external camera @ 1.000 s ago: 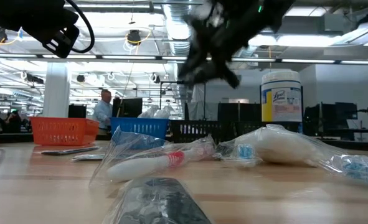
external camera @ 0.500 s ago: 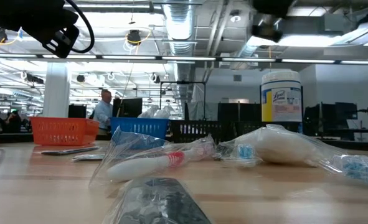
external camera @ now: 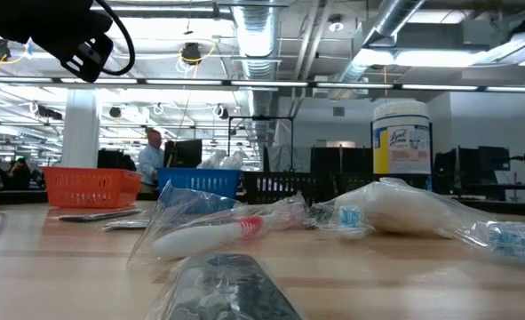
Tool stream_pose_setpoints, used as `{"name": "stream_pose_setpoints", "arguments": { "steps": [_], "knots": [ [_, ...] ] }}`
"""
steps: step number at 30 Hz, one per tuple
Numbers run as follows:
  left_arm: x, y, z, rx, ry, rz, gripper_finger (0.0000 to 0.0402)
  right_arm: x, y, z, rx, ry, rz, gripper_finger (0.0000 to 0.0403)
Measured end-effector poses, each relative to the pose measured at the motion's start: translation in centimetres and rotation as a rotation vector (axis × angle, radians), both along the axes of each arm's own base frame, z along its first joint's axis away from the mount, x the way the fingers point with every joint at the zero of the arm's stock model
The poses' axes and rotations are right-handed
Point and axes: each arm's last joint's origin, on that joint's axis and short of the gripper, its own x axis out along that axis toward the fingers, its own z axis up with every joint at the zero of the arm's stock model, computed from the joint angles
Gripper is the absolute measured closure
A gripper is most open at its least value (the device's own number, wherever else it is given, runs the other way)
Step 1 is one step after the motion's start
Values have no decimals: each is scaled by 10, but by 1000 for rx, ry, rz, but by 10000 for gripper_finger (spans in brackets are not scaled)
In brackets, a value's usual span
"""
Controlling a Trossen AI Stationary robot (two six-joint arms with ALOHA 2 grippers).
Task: Pick & Place Travel size toiletries
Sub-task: Put the blue toothbrush into the left black bin
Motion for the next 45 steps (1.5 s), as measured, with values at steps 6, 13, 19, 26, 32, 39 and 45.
{"name": "stream_pose_setpoints", "arguments": {
  "steps": [6,13,19,26,32,39,45],
  "knots": [
    [0,0,0,0,-3,-1,312,4,8,-36,-96,81,67,290],
    [0,0,0,5,-6,-2,312,-6,10,-65,-259,224,48,290],
    [2,2,1,5,-7,11,312,-6,22,-65,-221,152,62,290],
    [2,3,1,6,-7,14,312,-3,22,-69,-286,93,38,290],
    [2,3,1,7,-7,14,312,-1,33,-75,-250,23,107,288],
    [2,3,0,8,-5,14,312,2,36,-72,-228,-24,113,236],
    [2,3,0,8,-5,14,312,5,37,-71,-235,-64,121,150]
  ]
}}
